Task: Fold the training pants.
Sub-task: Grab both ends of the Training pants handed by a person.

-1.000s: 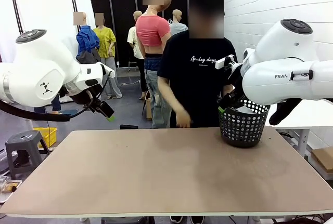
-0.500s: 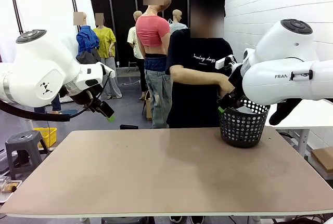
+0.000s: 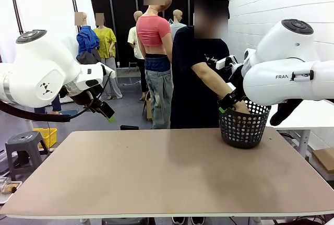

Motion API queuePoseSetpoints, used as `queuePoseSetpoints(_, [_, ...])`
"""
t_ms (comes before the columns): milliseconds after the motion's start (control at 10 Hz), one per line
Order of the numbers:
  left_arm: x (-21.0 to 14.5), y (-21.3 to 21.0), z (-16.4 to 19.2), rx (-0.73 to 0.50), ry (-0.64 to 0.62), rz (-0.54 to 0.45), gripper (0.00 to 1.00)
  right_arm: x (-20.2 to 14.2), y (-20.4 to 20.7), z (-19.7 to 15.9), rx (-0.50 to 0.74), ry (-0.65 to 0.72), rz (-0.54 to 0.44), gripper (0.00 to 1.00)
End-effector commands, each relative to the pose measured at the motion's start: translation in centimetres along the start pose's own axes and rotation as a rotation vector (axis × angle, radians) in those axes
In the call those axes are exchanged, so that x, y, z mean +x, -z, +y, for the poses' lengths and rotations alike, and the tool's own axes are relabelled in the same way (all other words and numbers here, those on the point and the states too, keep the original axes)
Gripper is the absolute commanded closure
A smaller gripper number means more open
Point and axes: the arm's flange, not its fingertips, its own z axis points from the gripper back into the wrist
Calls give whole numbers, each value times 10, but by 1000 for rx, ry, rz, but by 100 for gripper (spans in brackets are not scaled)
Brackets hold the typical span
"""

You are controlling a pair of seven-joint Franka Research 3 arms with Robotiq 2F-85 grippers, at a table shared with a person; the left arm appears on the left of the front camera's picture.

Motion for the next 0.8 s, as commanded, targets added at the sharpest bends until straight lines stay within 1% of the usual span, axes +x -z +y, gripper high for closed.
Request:
queuePoseSetpoints(0, [1, 1, 1, -1, 10, 1, 0, 0, 1, 0, 3, 1, 1, 0])
queuePoseSetpoints(700, [1, 1, 1, -1, 10, 1, 0, 0, 1, 0, 3, 1, 1, 0])
